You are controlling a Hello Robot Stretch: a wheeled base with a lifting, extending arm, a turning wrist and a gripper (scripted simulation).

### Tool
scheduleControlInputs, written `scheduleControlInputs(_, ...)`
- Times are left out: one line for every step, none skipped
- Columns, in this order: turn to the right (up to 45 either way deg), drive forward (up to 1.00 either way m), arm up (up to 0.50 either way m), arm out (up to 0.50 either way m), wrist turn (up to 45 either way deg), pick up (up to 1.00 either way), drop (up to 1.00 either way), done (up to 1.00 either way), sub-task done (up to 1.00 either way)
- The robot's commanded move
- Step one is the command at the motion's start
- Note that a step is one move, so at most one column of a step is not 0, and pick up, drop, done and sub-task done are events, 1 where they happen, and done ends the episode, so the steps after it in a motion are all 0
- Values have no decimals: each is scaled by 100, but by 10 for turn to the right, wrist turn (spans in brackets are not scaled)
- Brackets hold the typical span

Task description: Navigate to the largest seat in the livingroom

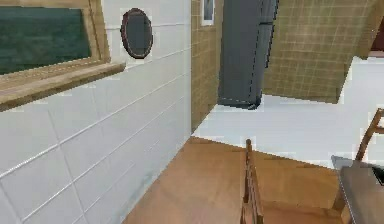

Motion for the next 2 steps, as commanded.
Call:
scheduleControlInputs(450,0,0,0,0,0,0,0,0)
scheduleControlInputs(450,0,0,0,0,0,0,0,0)
